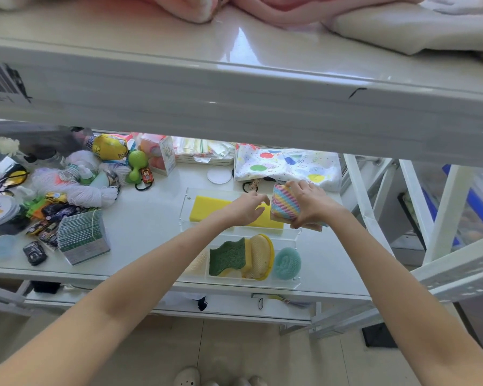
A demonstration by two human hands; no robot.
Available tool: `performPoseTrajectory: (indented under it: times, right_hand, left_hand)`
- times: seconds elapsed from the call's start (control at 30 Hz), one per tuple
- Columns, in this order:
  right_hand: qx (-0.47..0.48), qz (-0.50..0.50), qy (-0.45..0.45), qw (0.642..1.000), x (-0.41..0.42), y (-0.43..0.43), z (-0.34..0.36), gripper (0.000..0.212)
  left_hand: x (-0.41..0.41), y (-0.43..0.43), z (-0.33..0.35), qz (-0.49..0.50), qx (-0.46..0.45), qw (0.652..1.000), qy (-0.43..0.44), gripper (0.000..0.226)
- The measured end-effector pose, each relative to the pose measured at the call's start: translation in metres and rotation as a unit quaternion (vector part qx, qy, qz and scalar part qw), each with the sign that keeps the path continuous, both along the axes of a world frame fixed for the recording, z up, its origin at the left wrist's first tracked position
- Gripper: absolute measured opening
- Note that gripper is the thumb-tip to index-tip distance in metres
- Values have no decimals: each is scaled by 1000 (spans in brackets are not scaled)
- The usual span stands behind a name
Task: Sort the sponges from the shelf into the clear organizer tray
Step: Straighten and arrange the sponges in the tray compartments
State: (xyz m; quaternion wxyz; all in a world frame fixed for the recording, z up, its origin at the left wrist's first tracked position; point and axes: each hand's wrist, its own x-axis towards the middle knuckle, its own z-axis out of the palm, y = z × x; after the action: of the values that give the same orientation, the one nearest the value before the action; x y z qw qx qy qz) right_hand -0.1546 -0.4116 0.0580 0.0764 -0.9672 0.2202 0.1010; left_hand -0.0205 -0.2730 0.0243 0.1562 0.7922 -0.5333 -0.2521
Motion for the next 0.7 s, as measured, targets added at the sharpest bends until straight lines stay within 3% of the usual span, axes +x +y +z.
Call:
performPoseTrajectory:
  times: [0.17,0.4,0.7]
  right_hand:
    - [-8,-5,5,1000,-7,-2,0,105]
    - [0,-15,0,1000,-11,-8,1,103]
    - [4,-15,-20,1000,-11,-10,6,99]
  left_hand:
    - [0,-6,-4,-89,83,984,-127,51]
    - [8,-14,6,-129,130,973,-144,72]
    - [10,-12,6,-121,47,977,-170,68]
